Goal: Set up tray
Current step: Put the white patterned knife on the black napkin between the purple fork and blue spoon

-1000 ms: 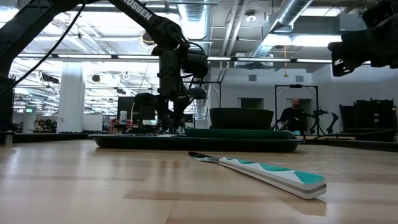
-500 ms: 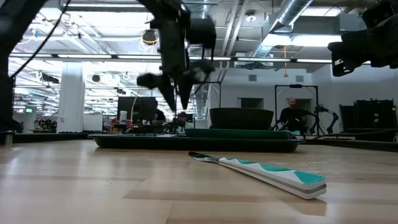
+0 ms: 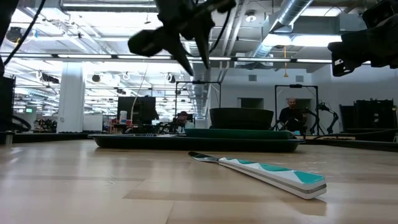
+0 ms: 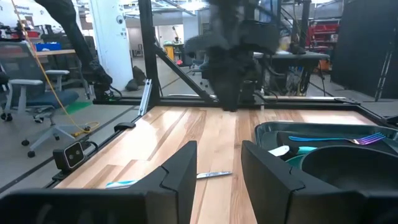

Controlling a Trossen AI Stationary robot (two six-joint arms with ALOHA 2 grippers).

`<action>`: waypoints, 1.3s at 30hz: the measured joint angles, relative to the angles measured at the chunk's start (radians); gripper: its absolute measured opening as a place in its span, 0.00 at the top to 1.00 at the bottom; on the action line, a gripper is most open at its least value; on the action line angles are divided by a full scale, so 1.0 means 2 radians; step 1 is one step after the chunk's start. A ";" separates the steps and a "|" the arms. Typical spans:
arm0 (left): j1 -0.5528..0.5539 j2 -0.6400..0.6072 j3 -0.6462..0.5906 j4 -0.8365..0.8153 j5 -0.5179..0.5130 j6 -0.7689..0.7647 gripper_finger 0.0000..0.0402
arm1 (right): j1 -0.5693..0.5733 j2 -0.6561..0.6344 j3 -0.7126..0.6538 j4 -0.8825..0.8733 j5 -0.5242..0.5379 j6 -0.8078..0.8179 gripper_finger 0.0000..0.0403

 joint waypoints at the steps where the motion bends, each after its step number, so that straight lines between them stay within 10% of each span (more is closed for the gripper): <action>1: -0.012 0.000 0.000 0.002 -0.012 -0.015 0.71 | 0.000 0.000 0.000 0.000 0.000 0.000 0.71; 16: -0.162 0.019 -0.014 0.049 -0.100 -0.304 0.71 | 0.000 0.000 0.000 0.000 0.000 0.000 0.71; 24: -0.153 0.098 -0.002 0.182 -0.098 -0.395 0.71 | 0.000 0.005 0.000 0.000 0.000 0.000 0.71; 39: -0.114 0.198 0.115 0.051 0.007 -0.456 0.77 | 0.000 0.006 0.000 0.000 0.000 0.000 0.71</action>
